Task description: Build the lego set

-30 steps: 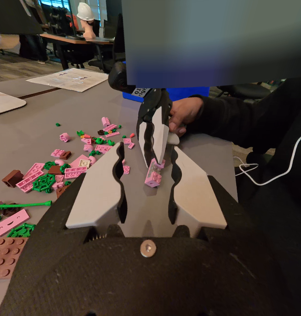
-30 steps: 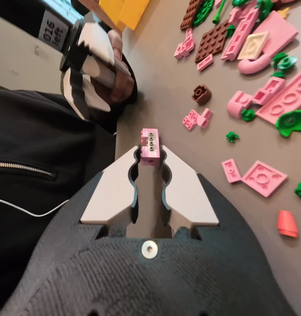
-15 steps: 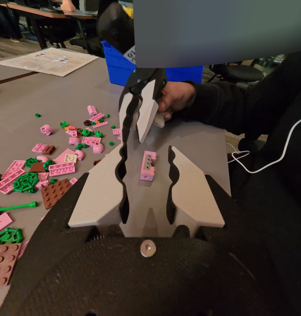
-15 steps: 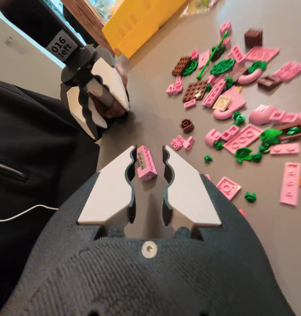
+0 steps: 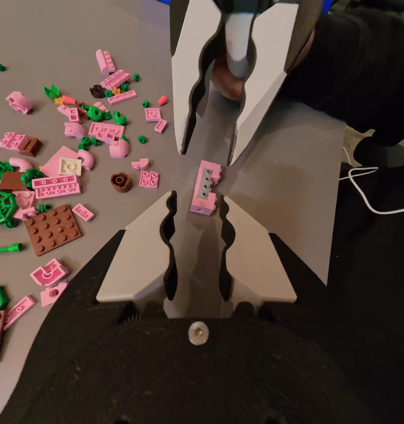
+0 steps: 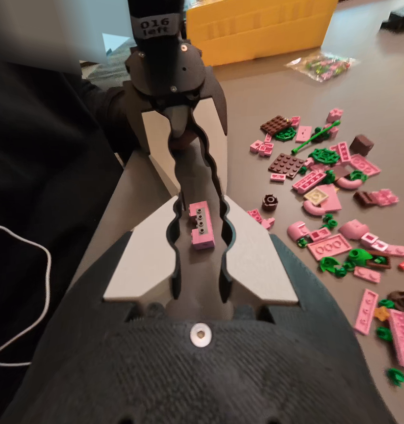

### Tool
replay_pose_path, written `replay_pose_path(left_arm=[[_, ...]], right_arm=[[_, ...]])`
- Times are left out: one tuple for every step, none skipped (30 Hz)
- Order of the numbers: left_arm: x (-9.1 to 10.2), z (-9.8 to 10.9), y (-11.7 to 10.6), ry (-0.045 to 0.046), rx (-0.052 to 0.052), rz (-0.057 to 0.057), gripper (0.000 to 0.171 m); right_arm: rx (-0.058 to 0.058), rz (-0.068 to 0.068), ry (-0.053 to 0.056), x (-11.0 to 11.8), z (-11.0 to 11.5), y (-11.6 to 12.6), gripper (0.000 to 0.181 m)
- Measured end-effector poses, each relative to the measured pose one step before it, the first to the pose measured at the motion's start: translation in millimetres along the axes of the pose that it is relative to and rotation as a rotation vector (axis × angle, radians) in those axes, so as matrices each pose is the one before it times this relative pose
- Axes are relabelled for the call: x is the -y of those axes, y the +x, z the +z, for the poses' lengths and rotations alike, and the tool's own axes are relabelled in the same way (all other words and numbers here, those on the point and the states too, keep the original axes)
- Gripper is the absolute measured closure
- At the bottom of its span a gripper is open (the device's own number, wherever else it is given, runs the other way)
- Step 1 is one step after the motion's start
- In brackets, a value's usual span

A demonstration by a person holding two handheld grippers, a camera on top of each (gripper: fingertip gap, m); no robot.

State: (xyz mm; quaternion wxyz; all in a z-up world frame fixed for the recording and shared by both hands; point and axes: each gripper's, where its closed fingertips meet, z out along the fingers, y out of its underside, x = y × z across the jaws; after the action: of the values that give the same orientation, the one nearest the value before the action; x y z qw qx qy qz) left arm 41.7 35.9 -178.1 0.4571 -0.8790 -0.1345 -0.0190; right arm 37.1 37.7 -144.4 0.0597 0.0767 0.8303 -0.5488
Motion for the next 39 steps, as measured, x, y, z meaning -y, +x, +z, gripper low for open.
replay_pose_path(left_arm=[[-2.28, 1.53, 0.85, -0.01697, -0.0046, -0.0005, 0.139], [-1.26, 0.74, 1.38, -0.00957, -0.0071, 0.0024, 0.141], [-0.07, 0.1, 0.34, -0.00023, 0.0002, 0.0036, 0.144], [0.4, -0.24, 0.08, 0.00291, 0.0003, 0.0021, 0.148], [0.05, -0.14, -0.18, 0.00103, -0.0002, -0.0021, 0.151], [-0.52, 0.28, 0.09, -0.00338, -0.004, -0.0062, 0.153], [-1.57, 0.72, 1.0, -0.01002, -0.0137, -0.0113, 0.153], [-1.48, 0.61, 1.03, -0.00917, -0.0191, -0.018, 0.153], [-0.44, -0.27, 0.07, 0.00007, -0.0175, -0.0249, 0.154], [0.69, -1.12, -0.18, 0.0097, -0.0199, -0.0292, 0.154], [1.28, -1.94, 0.52, 0.01632, -0.0294, -0.0335, 0.154], [2.03, -2.46, -0.15, 0.02281, -0.0296, -0.0406, 0.155], [2.95, -3.34, -1.24, 0.03015, -0.0258, -0.0456, 0.155], [3.86, -3.89, -0.95, 0.03616, -0.0301, -0.0461, 0.155], [3.97, -4.26, -0.66, 0.03785, -0.0342, -0.0495, 0.155], [3.72, -4.09, -1.52, 0.03603, -0.0304, -0.0567, 0.154], [3.11, -3.63, -2.1, 0.03109, -0.0274, -0.0594, 0.155], [2.63, -3.15, -0.91, 0.02611, -0.033, -0.0548, 0.155], [3.53, -3.71, 1.74, 0.03076, -0.0461, -0.0409, 0.171], [5.55, -4.39, -0.07, 0.04602, -0.0224, -0.0316, 0.171], [4.58, -3.79, -1.84, 0.03563, -0.0023, -0.022, 0.171], [2.75, -2.17, -1.32, 0.02064, -0.0009, -0.0149, 0.171], [0.5, -0.38, -0.79, 0.00406, 0.0003, -0.0076, 0.171], [-0.85, 0.84, 0.18, -0.00724, 0.0002, 0.0031, 0.171], [-1.34, 1.12, 1.11, -0.00992, -0.0005, 0.0129, 0.171], [-0.76, 0.78, 0.36, -0.00569, 0.0066, 0.0138, 0.171], [-0.04, 0.31, 0.21, 0.00005, 0.0065, 0.0109, 0.171], [0.57, -0.1, 0.37, 0.00321, 0.0009, 0.0058, 0.171], [0.83, -0.34, 0.41, 0.00512, -0.0047, -0.0005, 0.171], [0.77, -0.5, 0.37, 0.00561, -0.0081, -0.0058, 0.171], [0.85, -0.61, 0.4, 0.00559, -0.009, -0.0073, 0.171], [0.98, -0.5, 0.74, 0.00672, -0.0085, -0.0027, 0.171], [0.91, -0.39, 1.2, 0.00651, -0.0077, 0.0034, 0.171], [0.44, 0.01, 1.05, 0.00273, -0.0038, 0.0067, 0.171], [-0.06, 0.48, 1.26, -0.00145, -0.0032, 0.0092, 0.169], [-0.49, 0.77, 1.65, -0.00447, -0.0051, 0.0109, 0.167], [-0.78, 1.07, 1.15, -0.00614, -0.0013, 0.0107, 0.165], [-0.66, 0.93, 1.04, -0.00529, -0.0001, 0.0116, 0.163], [-0.05, 0.7, 1.56, -0.00214, -0.0026, 0.0139, 0.161]], right_arm=[[-0.0178, -0.0483, 0.0016, 0.66, -0.44, 0.19, 0.152], [-0.0274, -0.0501, -0.0023, -0.13, -0.4, 1.79, 0.152], [-0.0332, -0.0456, -0.0096, -1.23, -0.26, 2.93, 0.153], [-0.0345, -0.0328, -0.0192, -2.71, -0.19, 3.56, 0.153], [-0.0208, -0.0237, -0.023, -3.42, 0.17, 2.1, 0.152], [-0.0176, -0.0129, -0.0223, -3.75, 0.27, 2.34, 0.151], [-0.0176, -0.0053, -0.0209, -3.88, 0.29, 2.98, 0.151], [-0.0094, -0.0032, -0.0149, -3.38, -0.01, 2.17, 0.15], [-0.0046, -0.0023, -0.0039, -1.87, -0.48, 1.32, 0.149], [-0.0016, -0.0027, 0.0058, -0.22, -0.9, 0.92, 0.148], [0.0043, -0.0057, 0.0147, 1.56, -1.51, -0.3, 0.147], [0.0082, -0.0126, 0.0237, 3.32, -1.82, -1.65, 0.147], [0.0072, -0.0205, 0.029, 4.81, -2.06, -2.19, 0.145], [-0.0021, -0.0277, 0.0262, 5.21, -1.97, -1.52, 0.145], [-0.0161, -0.0366, 0.0149, 4.25, -1.57, 0.09, 0.145], [-0.0262, -0.0449, 0.0042, 2.93, -0.93, 0.95, 0.145], [-0.0306, -0.0462, -0.0032, 1.61, -0.07, 1.41, 0.144], [-0.0218, -0.0447, -0.0065, 1.05, 0.91, -0.12, 0.14], [-0.0155, -0.0391, -0.0072, 1.15, 1.43, -1.3, 0.139], [-0.0101, -0.031, 0.0006, 2.38, 2.19, -2.15, 0.138], [-0.0067, -0.0226, 0.0065, 3.25, 2.68, -2.58, 0.136], [0.0016, -0.017, 0.0086, 3.69, 3.35, -4.0, 0.134], [0.0134, -0.0118, 0.0108, 3.5, 3.93, -5.77, 0.133], [0.0211, -0.0078, 0.0037, 1.88, 4.48, -6.68, 0.132], [0.0225, -0.0065, -0.0087, -0.12, 4.53, -6.31, 0.132], [0.0248, -0.0051, -0.0093, -0.19, 4.14, -6.19, 0.13], [0.0282, 0.0003, 0.0016, 1.11, 3.43, -6.4, 0.13], [0.0311, 0.0059, 0.0112, 2.39, 3.15, -6.51, 0.13], [0.0321, 0.0077, 0.0068, 1.43, 3.26, -6.45, 0.129], [0.0275, 0.0038, -0.0097, -1.11, 3.35, -5.32, 0.13], [0.0109, -0.0071, -0.0289, -3.65, 2.91, -2.34, 0.131], [-0.0015, -0.0036, -0.0239, -2.98, 2.53, -0.3, 0.131], [-0.0036, 0.0037, -0.0204, -2.53, 2.0, 0.58, 0.132], [0.0014, 0.01, -0.0174, -2.12, 1.56, 0.32, 0.132], [-0.0011, 0.0153, -0.0159, -2.1, 1.35, 1.2, 0.133], [0.0057, 0.014, -0.0142, -1.91, 1.2, 0.22, 0.133], [0.0069, 0.0123, -0.0144, -1.95, 1.12, -0.05, 0.134], [0.0024, 0.0104, -0.0158, -2.19, 1.13, 0.26, 0.137], [0.0075, 0.0044, -0.0154, -2.17, 1.07, -0.89, 0.142]])
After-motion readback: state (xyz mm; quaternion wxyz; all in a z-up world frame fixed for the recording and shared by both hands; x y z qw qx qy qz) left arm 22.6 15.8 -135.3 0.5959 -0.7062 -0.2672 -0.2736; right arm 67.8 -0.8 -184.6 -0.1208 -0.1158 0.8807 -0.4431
